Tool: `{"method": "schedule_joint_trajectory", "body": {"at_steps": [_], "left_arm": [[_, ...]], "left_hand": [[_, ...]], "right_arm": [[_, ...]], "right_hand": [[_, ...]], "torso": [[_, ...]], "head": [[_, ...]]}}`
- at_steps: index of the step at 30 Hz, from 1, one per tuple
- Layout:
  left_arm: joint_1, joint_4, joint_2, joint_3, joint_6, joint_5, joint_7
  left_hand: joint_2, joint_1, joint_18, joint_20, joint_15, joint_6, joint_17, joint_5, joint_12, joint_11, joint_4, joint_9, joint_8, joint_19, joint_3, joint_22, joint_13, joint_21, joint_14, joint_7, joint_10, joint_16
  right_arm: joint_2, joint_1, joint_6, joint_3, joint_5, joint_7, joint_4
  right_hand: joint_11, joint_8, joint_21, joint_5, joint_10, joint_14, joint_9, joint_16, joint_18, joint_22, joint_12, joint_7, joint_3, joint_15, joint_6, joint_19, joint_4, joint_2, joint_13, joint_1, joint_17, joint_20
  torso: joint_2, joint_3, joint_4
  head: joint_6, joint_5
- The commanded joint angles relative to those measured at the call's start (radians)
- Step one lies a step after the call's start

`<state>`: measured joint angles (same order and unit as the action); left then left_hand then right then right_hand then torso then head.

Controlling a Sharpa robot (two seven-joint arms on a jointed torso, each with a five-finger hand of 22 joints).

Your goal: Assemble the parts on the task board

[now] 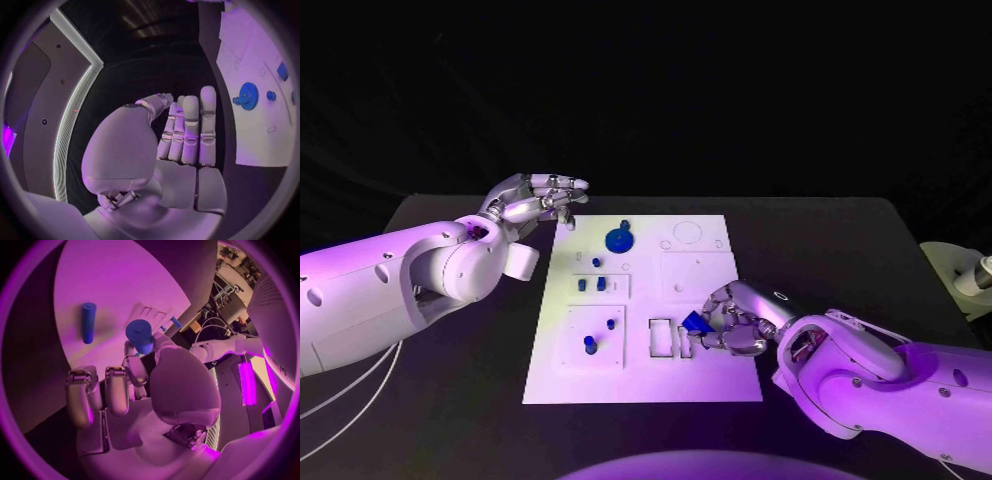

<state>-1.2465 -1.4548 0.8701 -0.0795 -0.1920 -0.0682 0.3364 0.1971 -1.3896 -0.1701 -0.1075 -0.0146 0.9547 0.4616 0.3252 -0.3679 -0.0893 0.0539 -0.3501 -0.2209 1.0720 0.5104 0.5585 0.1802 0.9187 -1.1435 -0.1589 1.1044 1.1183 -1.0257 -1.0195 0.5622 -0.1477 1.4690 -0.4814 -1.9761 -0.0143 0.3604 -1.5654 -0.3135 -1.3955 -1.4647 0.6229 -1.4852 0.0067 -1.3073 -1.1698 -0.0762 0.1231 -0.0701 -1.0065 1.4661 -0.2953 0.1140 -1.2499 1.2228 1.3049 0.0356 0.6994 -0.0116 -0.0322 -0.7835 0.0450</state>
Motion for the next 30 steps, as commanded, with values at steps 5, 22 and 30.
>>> {"method": "schedule_joint_trajectory", "body": {"at_steps": [5,22,30], "left_arm": [[-0.001,-0.002,-0.007,0.001,0.02,0.005,0.004],[0.0,-0.005,-0.012,0.001,0.024,0.005,0.003],[0.0,-0.006,-0.011,0.001,0.023,0.006,0.002]], "left_hand": [[-0.005,0.003,-0.014,0.003,0.002,0.003,-0.002,0.006,-0.007,0.001,0.003,0.001,-0.004,-0.003,-0.002,-0.001,0.002,-0.005,0.006,-0.003,-0.007,-0.002],[-0.006,0.003,-0.014,0.003,0.002,0.003,-0.002,0.006,-0.008,0.001,0.004,0.002,-0.004,-0.003,-0.002,-0.002,0.002,-0.005,0.006,-0.003,-0.008,-0.002],[-0.006,0.003,-0.014,0.003,0.002,0.003,-0.002,0.006,-0.008,0.001,0.004,0.002,-0.004,-0.003,-0.002,-0.002,0.002,-0.005,0.006,-0.003,-0.008,-0.002]], "right_arm": [[0.06,-0.004,0.018,0.0,-0.091,0.034,0.009],[0.144,0.006,-0.108,-0.001,-0.056,-0.008,0.073],[0.151,0.005,-0.112,0.0,0.008,-0.048,0.086]], "right_hand": [[-0.003,0.011,-0.005,-0.011,-0.015,-0.063,0.005,-0.007,-0.007,-0.263,-0.016,0.019,0.006,-0.01,-0.028,0.105,0.001,-0.026,-0.01,-0.007,0.005,-0.006],[-0.01,0.023,-0.005,-0.034,-0.035,-0.07,0.005,-0.022,-0.007,-0.263,-0.036,0.027,-0.051,-0.016,-0.051,0.105,0.001,-0.031,-0.037,-0.156,0.049,-0.012],[-0.012,0.031,-0.005,0.018,-0.039,-0.07,0.009,-0.024,-0.007,-0.263,-0.035,0.03,-0.075,-0.018,-0.052,0.105,0.001,-0.036,-0.042,-0.181,0.055,-0.014]], "torso": [[0.001,-0.0001,-0.0012],[0.001,-0.0005,-0.0054],[0.002,-0.0007,-0.0052]], "head": [[0.004,0.001],[0.001,-0.004],[0.001,-0.004]]}}
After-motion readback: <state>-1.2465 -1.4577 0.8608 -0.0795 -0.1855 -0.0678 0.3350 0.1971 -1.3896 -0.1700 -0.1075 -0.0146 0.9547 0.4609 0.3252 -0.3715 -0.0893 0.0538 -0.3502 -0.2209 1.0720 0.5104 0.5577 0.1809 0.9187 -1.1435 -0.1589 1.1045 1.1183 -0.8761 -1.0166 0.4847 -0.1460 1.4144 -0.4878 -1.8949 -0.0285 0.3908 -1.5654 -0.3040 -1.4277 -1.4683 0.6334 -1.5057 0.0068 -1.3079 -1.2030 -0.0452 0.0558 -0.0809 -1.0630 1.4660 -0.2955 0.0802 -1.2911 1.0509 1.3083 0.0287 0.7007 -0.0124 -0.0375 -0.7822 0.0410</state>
